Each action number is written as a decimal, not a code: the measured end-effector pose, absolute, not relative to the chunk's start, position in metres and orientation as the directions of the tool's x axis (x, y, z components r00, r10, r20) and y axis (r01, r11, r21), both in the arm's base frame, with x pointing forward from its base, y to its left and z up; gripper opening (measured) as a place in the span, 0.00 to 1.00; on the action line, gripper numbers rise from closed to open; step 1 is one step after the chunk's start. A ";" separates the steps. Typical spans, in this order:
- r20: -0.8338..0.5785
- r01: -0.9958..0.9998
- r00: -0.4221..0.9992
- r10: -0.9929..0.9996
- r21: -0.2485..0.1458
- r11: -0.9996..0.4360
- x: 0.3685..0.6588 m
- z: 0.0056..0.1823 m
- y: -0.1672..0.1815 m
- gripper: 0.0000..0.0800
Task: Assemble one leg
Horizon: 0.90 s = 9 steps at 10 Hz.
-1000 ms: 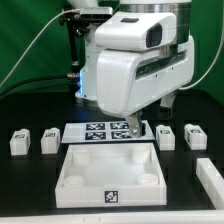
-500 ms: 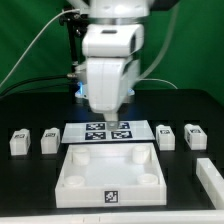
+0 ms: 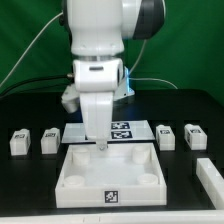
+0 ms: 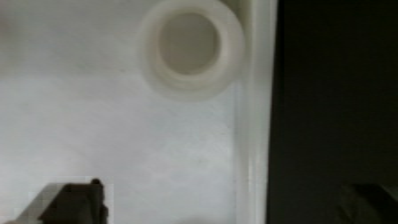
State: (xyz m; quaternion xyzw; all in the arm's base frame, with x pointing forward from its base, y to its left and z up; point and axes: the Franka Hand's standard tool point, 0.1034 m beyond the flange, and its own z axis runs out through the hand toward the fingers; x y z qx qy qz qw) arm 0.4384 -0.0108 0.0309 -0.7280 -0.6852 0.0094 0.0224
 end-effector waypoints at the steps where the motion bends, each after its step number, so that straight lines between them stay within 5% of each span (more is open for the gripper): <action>1: 0.023 0.998 0.058 0.998 -0.037 -0.057 0.437 0.023 -0.009 0.81; 5: 0.027 0.998 0.063 0.998 -0.028 -0.062 0.436 0.014 -0.012 0.81; 6: 0.027 0.998 0.063 0.998 -0.028 -0.062 0.436 0.014 -0.012 0.70; 7: 0.027 0.998 0.063 0.998 -0.028 -0.063 0.436 0.014 -0.012 0.70; 9: 0.027 0.998 0.064 0.998 -0.029 -0.063 0.436 0.014 -0.012 0.27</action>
Offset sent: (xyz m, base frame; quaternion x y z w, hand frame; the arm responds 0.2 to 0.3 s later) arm 0.0000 0.0000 0.0000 0.0000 0.0000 0.0000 1.0000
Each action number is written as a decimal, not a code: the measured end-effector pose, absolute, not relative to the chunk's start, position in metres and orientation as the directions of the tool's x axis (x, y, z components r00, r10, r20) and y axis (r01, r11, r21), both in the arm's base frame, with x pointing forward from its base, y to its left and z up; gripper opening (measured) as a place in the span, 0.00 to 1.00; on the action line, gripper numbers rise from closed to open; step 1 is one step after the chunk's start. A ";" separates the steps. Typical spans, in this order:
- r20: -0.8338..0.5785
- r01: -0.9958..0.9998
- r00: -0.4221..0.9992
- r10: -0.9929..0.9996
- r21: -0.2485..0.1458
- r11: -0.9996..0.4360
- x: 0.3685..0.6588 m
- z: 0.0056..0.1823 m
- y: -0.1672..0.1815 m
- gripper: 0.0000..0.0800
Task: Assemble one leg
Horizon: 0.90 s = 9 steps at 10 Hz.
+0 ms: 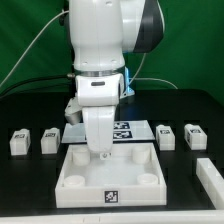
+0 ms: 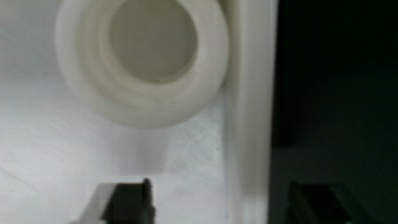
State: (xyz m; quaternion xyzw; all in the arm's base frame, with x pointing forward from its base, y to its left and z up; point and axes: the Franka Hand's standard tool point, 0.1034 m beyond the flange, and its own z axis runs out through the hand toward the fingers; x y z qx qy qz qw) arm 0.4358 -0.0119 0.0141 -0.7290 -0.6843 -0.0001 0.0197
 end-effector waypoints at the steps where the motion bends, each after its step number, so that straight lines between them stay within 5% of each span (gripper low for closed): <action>1: 0.027 0.998 0.064 0.998 -0.029 -0.063 0.436 0.014 -0.012 0.27; 2: 0.027 0.998 0.064 0.998 -0.026 -0.063 0.436 0.014 -0.012 0.07; 9: 0.027 0.998 0.064 0.998 -0.026 -0.063 0.436 0.014 -0.012 0.07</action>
Offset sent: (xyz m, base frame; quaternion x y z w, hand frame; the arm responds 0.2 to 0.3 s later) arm 0.0000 0.0000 0.0000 0.0000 0.0000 0.0000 1.0000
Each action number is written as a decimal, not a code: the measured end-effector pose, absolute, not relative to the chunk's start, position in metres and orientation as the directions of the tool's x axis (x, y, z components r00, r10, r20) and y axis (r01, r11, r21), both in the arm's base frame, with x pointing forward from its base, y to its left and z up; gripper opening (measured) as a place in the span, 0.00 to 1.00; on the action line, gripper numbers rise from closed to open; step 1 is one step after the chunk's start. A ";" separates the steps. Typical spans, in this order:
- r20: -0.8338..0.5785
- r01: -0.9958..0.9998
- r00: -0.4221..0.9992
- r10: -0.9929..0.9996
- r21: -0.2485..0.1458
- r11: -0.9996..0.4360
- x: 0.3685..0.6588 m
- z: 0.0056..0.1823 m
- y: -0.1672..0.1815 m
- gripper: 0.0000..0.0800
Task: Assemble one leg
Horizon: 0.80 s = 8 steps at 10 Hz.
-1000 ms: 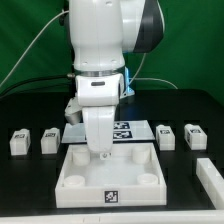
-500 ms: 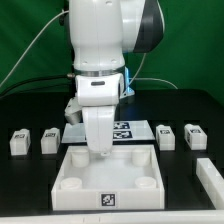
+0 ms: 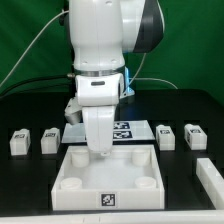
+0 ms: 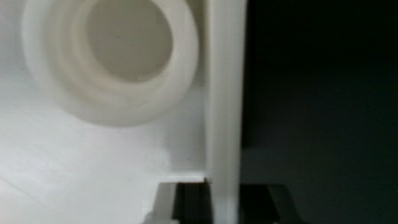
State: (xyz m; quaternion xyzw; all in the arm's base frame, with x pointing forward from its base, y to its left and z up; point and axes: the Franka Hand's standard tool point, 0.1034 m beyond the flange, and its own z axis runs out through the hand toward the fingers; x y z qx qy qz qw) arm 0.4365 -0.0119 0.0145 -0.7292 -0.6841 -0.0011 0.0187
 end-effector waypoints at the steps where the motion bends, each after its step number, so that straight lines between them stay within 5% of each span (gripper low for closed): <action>1: 0.028 0.998 0.056 0.998 -0.024 -0.055 0.438 0.015 -0.010 0.07; 8: 0.080 0.999 0.025 0.997 0.024 -0.027 0.485 0.015 0.054 0.07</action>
Offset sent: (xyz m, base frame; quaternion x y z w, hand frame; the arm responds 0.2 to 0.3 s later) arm 0.0254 0.0527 0.0003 -0.0060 0.0265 -0.0540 0.9982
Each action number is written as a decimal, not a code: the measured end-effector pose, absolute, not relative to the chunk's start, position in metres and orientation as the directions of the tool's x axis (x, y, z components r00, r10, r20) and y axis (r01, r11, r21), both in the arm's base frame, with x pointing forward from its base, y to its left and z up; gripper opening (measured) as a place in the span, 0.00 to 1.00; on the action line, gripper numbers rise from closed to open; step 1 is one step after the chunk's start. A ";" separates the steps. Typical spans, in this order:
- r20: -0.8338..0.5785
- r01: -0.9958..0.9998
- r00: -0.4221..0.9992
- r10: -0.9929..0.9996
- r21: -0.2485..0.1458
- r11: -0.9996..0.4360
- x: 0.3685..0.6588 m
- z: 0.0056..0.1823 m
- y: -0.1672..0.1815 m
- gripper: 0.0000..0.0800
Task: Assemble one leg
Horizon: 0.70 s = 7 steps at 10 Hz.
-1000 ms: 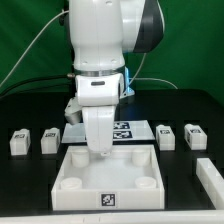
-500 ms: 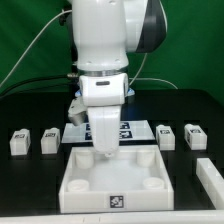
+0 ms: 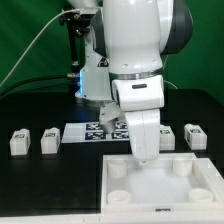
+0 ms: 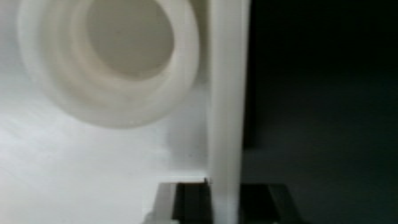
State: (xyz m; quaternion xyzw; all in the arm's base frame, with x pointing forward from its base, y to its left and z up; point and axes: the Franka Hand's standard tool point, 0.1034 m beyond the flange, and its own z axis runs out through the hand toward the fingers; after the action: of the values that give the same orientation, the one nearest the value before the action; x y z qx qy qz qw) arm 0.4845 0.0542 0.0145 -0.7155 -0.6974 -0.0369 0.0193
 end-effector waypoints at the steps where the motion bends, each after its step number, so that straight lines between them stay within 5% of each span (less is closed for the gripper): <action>1: 0.081 0.999 0.027 0.996 0.028 -0.030 0.489 0.015 0.054 0.07; 7: 0.080 0.999 0.027 0.996 0.038 -0.030 0.488 0.014 0.053 0.07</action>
Offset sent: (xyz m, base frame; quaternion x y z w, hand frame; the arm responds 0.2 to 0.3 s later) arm 0.0033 0.0119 0.0032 -0.0070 0.0011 -0.0350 0.9994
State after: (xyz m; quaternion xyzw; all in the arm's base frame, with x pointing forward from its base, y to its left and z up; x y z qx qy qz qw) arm 0.4884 0.0532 0.0143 -0.7164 -0.6963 -0.0417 0.0143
